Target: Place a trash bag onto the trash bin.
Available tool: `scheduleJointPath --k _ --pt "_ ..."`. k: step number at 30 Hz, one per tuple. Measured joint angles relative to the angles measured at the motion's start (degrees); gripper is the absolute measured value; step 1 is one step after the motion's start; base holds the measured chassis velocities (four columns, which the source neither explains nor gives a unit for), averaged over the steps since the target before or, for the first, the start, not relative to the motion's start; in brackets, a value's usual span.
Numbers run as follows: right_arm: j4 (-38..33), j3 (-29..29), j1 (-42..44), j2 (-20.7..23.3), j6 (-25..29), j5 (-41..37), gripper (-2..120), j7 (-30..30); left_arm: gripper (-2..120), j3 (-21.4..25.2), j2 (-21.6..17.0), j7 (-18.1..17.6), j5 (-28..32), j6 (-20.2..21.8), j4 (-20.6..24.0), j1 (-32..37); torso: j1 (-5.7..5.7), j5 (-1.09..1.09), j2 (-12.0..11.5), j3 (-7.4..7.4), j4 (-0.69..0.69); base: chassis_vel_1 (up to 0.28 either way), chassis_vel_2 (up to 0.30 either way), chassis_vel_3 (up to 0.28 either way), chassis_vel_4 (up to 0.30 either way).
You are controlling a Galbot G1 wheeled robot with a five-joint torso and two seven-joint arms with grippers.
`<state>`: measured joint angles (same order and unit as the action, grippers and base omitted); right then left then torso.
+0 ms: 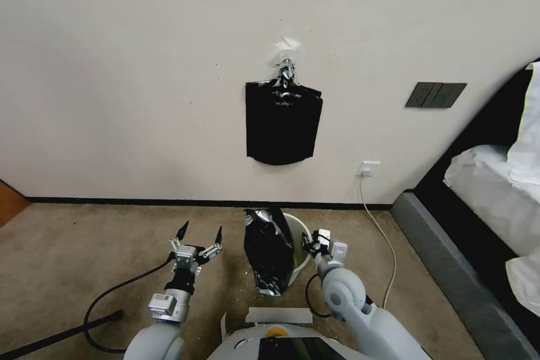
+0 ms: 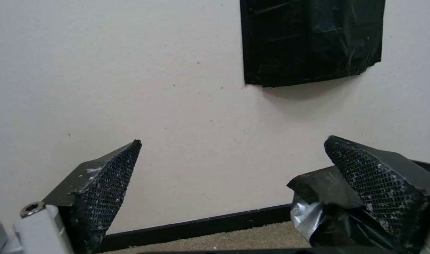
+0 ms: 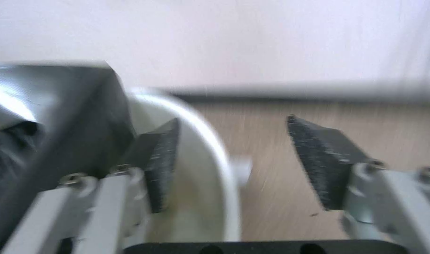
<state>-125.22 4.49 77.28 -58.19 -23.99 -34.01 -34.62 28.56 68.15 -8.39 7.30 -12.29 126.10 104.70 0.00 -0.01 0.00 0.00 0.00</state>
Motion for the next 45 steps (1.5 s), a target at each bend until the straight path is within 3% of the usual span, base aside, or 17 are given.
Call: scheduleJointPath --k 1,2,5,9,12,14,21,33,37,45 --pt "-1.1 0.0 0.4 2.7 -0.2 7.9 72 4.4 100 -0.2 0.0 0.0 -0.1 0.0 -0.1 -0.1 0.00 0.02 0.0 0.00 -0.01 0.000 0.000 0.000 0.000" --pt "-1.1 0.0 0.4 2.7 -0.2 7.9 72 4.4 100 -0.2 0.0 0.0 -0.1 0.0 -0.1 -0.1 0.00 0.02 0.0 0.00 -0.01 0.000 0.000 0.000 0.000" --pt "-5.5 -1.7 -0.7 9.4 -5.1 18.1 88 15.4 100 -0.7 -0.2 0.0 -0.7 0.2 -0.1 -0.6 0.00 0.01 0.0 0.00 0.00 0.000 0.000 0.000 0.000" --pt "-7.9 -5.9 -5.5 13.5 -11.8 16.4 99 20.0 100 -1.2 -0.1 0.0 -1.5 0.7 -0.1 -1.2 0.00 0.01 0.0 0.00 0.00 0.000 0.000 0.000 0.000" --pt "-8.2 -8.9 -9.1 14.2 -14.9 14.4 100 20.6 100 -1.4 0.0 0.0 -1.7 1.0 0.0 -1.2 0.00 0.01 0.0 0.00 0.00 0.000 0.000 0.000 0.000" --pt "-7.9 -14.3 -14.6 14.2 -18.1 14.4 100 20.5 100 -1.6 0.3 0.0 -2.3 1.2 0.0 -1.1 0.00 0.01 0.0 0.00 0.02 0.000 0.000 0.000 0.000" --pt "-3.1 -23.3 -20.4 11.8 -18.6 21.7 100 18.8 100 -2.4 1.2 0.0 -3.5 1.3 0.1 -0.9 0.00 0.02 0.0 0.00 0.01 0.000 0.000 0.000 0.000" --pt "0.4 -25.1 -18.4 13.1 -18.4 28.5 100 16.1 100 -2.7 1.5 -0.1 -3.6 1.4 0.0 -1.1 0.00 0.01 0.0 0.00 0.00 0.000 0.000 0.000 0.000" --pt "0.5 -23.7 -18.0 13.3 -18.3 29.9 92 15.7 100 -3.1 1.5 -0.1 -3.6 1.3 -0.1 -1.2 0.00 0.02 0.0 0.00 0.00 0.000 0.000 0.000 0.000" --pt "-0.1 -21.9 -17.3 14.4 -18.3 31.7 63 15.7 100 -4.1 1.1 -0.2 -3.6 1.4 -0.5 -1.8 0.00 0.01 0.0 0.00 0.00 0.000 0.000 0.000 0.000"
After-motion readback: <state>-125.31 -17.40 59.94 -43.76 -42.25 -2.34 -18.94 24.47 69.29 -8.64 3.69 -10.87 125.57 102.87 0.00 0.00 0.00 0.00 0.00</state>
